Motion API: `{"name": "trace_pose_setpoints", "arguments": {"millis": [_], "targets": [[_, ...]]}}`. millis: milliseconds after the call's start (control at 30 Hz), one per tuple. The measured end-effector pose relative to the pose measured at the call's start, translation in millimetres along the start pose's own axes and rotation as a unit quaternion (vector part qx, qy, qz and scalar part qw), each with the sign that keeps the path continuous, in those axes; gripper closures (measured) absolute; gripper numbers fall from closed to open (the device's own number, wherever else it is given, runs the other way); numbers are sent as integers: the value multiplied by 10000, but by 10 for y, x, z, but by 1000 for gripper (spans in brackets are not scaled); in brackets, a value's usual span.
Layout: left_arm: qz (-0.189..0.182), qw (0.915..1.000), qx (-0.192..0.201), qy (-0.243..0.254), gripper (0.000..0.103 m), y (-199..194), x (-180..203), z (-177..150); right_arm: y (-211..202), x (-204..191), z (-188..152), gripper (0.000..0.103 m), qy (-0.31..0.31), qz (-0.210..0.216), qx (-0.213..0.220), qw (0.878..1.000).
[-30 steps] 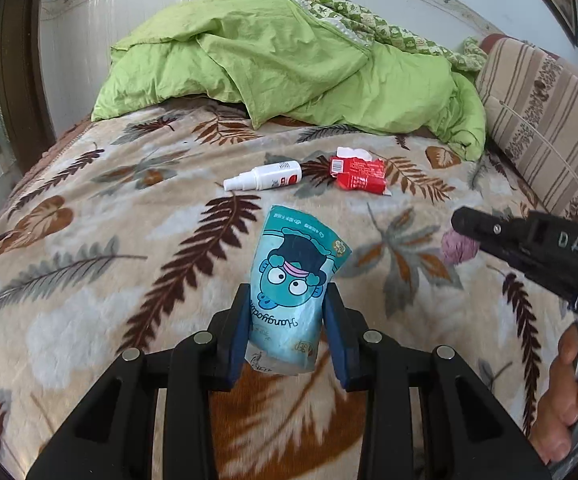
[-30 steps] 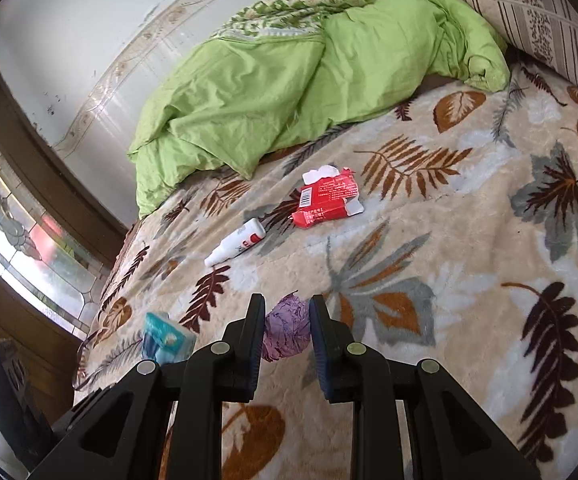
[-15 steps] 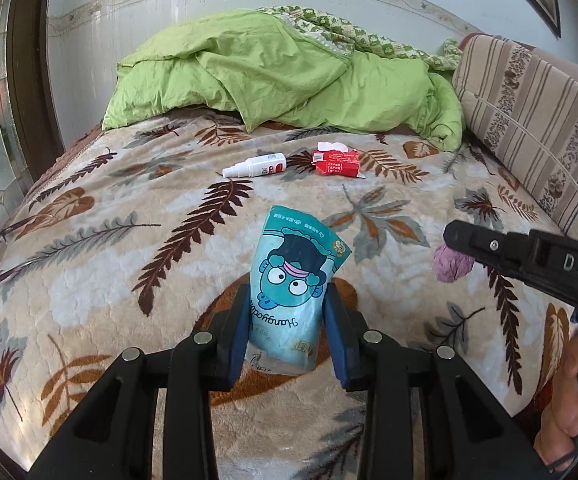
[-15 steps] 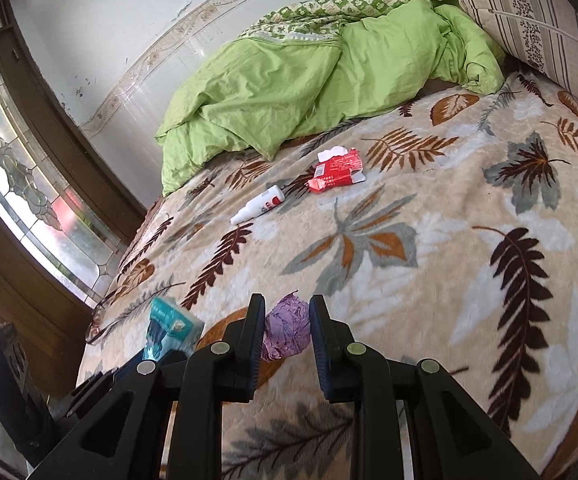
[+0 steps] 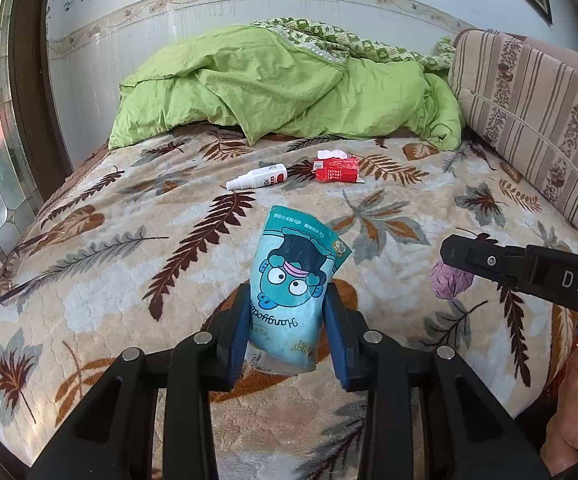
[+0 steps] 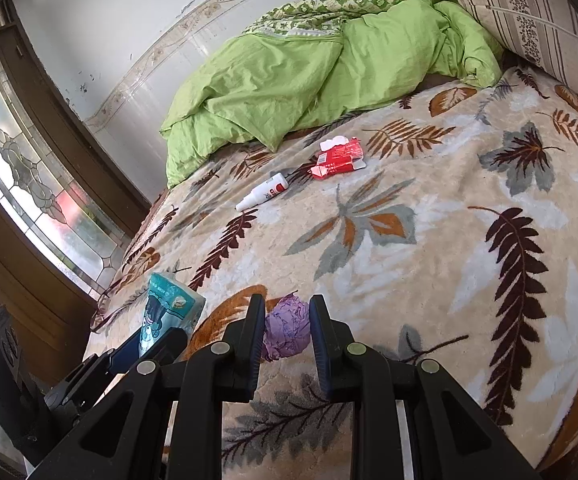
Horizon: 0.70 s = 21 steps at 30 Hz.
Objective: Collect trash
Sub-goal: 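Lift and hold the tissue pack and purple wrapper above the bed with both tools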
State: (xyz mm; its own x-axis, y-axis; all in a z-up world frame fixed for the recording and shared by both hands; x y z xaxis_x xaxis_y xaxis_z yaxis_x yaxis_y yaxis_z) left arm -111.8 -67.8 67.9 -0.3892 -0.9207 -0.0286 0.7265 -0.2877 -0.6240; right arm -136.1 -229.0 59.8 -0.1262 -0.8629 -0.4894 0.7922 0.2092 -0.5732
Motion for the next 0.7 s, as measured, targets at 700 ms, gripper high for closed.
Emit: {"name": "trace_pose_setpoints", "arguments": {"millis": [700], "targets": [[8, 10000, -39, 2, 69, 35, -23, -8, 20, -6, 6, 79, -13, 25, -18, 10000]]}}
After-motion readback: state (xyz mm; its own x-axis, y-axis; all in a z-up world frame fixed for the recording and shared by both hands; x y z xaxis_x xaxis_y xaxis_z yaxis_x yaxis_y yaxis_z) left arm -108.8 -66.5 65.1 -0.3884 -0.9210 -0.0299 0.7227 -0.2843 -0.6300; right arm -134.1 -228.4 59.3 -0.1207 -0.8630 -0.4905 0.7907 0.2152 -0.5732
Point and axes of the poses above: each gripper's, at about its wrist camera, not at the fingertips, and y roughly the way its jaws point, x to its right, z to its top, the point moved 3 cm from there along y, roughly the way its jaws point
